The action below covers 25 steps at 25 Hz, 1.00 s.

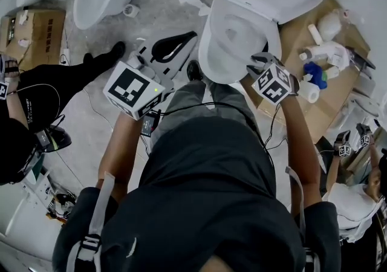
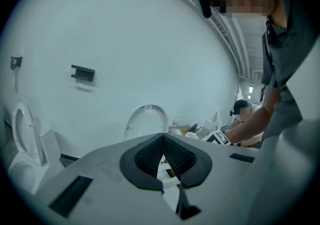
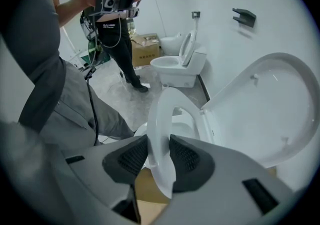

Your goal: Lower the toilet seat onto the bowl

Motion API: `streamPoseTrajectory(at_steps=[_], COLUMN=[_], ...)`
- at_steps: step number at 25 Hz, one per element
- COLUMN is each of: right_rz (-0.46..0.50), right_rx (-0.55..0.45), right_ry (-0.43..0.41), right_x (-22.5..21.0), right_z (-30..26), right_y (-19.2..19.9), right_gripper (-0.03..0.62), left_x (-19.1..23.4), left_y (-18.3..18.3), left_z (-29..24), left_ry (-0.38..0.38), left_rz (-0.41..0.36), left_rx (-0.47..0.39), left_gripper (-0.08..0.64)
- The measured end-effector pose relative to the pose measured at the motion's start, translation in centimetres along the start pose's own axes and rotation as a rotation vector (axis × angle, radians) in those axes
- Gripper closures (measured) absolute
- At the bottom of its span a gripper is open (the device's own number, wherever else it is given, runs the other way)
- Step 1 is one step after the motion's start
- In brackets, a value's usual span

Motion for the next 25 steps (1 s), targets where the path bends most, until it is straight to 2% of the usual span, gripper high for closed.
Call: streamPoseTrajectory(at_steps=[10,17,25], right_rz=[-0.007,-0.091,-0.097], right_rx=[0.057,0.054,0.103], right_ry=[-0.09,-0.191,-0.253], right_x=[2.5,4.1,5.4], right_z=[-3.4,-6.1,-9.3], right_y=[0.8,2.0,2.6], right_gripper=[0.448,0.463,0.471], left_x=[-0.1,0.0,0.8], left_y=[1.2,1.6,2.4], left_z=[0.4,0.5,0.1], left_ry=[-0.001,-0.001,-0.003], left_rz=[0.009,0.017,0.03], left_rx=[0.017,0.021,0.053], left_gripper=[0.555,0.555,0.555])
Point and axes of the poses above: the fingertips, and each gripper's own axes: z backward along the fingers, x to its left, y out of its underside, the point moved 10 cm from there along z, backward along the fingers, and after that the axes turned 6 degrees about -y, right-handed, at the moved point
